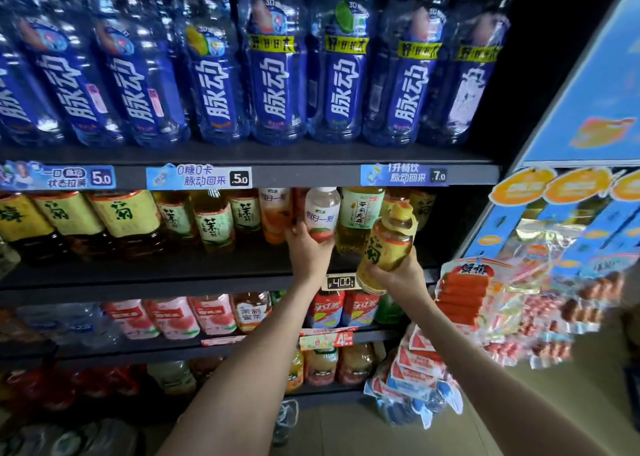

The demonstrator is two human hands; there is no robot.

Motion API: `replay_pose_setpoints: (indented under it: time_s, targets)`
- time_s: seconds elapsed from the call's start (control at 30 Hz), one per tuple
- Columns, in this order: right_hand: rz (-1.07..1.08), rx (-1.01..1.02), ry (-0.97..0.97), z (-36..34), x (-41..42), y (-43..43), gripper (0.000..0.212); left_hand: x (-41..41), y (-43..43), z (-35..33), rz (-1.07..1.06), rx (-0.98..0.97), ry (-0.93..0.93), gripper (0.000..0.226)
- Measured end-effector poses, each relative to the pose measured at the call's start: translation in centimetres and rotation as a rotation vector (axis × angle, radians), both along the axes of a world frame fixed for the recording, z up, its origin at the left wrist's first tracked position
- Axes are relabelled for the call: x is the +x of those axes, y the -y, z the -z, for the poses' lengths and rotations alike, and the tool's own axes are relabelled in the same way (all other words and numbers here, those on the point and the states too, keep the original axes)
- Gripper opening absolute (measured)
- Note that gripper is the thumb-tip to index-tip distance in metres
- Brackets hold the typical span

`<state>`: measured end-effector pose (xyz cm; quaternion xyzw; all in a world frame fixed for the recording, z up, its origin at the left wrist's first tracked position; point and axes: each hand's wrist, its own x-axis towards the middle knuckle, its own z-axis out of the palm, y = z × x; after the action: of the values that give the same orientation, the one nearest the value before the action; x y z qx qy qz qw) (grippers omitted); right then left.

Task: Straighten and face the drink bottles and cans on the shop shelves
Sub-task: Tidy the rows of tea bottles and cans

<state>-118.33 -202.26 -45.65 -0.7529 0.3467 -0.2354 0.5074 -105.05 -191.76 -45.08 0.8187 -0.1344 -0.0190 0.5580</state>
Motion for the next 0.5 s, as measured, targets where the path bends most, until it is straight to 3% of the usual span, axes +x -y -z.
replay_pose_setpoints:
  time_s: [0.33, 0.4, 0.5]
  targets:
    - [0.026, 0.006, 0.008, 0.9, -0.6, 2.5, 0.072, 1.9, 1.4, 0.4, -0.041, 0.109, 0.114, 0.063]
    - [0.036, 0.015, 0.024, 0.6, -0.6, 2.8, 0.069, 1.7, 1.6, 0.0, -0.1, 0.145, 0.119, 0.067]
    - [0.027, 0.04, 0.041, 0.5, -0.8, 3.0, 0.07, -1.3, 2.2, -0.4, -0.26, 0.049, 0.139, 0.073]
